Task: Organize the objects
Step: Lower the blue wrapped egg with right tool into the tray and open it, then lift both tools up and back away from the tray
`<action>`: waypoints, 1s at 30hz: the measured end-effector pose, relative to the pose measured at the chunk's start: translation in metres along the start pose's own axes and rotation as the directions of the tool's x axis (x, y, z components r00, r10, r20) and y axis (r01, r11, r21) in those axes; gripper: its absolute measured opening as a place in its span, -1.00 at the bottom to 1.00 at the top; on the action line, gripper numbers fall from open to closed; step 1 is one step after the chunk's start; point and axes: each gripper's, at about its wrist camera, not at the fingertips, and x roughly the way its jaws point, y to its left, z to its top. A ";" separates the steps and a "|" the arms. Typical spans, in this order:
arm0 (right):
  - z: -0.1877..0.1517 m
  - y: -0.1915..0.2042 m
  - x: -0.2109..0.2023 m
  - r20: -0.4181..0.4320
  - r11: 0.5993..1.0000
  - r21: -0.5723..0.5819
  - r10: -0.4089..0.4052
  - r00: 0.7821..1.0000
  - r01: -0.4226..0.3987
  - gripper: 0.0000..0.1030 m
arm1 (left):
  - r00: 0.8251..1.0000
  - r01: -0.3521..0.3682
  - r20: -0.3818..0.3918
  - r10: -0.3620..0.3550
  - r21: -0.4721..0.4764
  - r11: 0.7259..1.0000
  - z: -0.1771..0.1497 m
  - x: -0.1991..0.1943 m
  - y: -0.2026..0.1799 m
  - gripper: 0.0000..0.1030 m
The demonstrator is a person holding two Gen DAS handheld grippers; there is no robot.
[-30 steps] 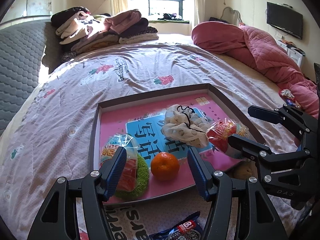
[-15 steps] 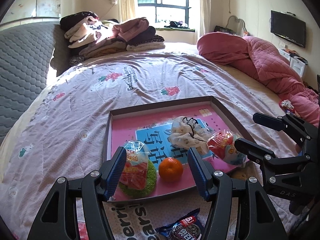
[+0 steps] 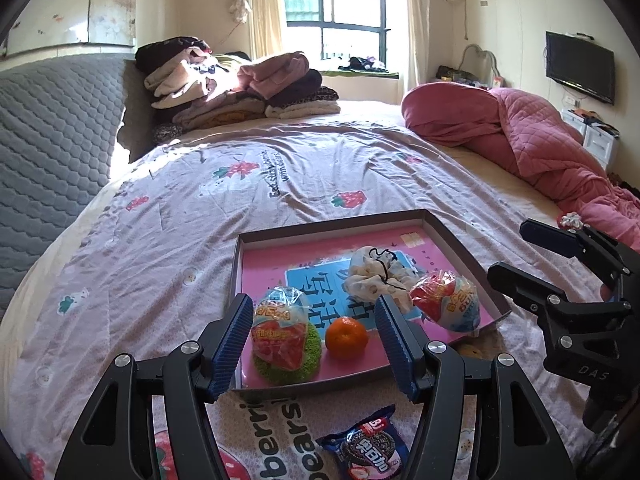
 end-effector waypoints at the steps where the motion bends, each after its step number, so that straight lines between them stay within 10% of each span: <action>1: 0.000 0.001 -0.002 0.003 1.000 -0.005 -0.005 1.000 0.005 0.25 | 1.000 0.006 0.000 -0.006 -0.005 1.000 -0.001 -0.003 0.000 0.26; 30: 0.006 0.017 -0.062 0.113 1.000 -0.013 0.000 0.994 0.002 0.25 | 0.998 -0.039 0.047 0.041 -0.040 0.998 -0.023 -0.059 -0.007 0.26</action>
